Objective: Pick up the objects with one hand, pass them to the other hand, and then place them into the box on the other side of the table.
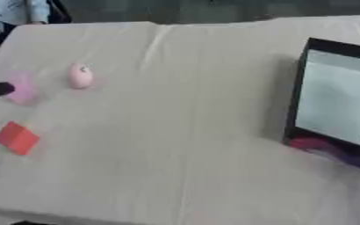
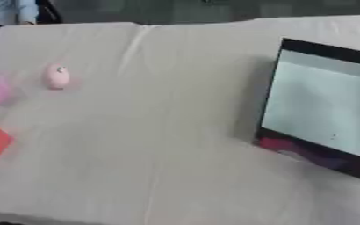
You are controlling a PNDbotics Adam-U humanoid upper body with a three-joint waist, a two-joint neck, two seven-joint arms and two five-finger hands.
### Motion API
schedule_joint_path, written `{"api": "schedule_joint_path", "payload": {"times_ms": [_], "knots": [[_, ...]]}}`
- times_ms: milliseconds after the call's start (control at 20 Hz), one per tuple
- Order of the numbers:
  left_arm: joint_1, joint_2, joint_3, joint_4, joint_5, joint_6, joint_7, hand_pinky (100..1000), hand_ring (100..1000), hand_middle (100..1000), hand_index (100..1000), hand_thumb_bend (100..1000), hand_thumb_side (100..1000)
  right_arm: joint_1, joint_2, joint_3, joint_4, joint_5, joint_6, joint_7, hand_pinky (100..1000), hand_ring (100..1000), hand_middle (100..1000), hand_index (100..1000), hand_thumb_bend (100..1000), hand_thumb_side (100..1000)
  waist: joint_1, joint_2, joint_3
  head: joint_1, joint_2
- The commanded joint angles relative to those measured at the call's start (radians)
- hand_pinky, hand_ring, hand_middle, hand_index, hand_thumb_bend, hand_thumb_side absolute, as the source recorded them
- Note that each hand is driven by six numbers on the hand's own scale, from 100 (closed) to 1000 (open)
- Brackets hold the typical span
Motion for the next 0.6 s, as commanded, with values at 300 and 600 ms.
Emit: {"api": "schedule_joint_path", "payload": {"times_ms": [300,600], "knots": [[0.077,0.063,-0.006,-0.064,-0.043,0.168,-0.001,875,845,768,817,858,519,-0.001,-0.039,-0.015,-0.009,0.01,-0.001,-0.005,1000,1000,985,1000,100,860,0.015,-0.014,0.008,-0.015,0.006],[0.107,0.062,-0.028,-0.079,-0.098,0.252,-0.033,885,862,774,808,941,539,0.001,-0.04,-0.013,-0.01,0.012,0.0,-0.004,1000,1000,985,1000,100,863,0.016,-0.013,0.007,-0.005,0.006]]}}
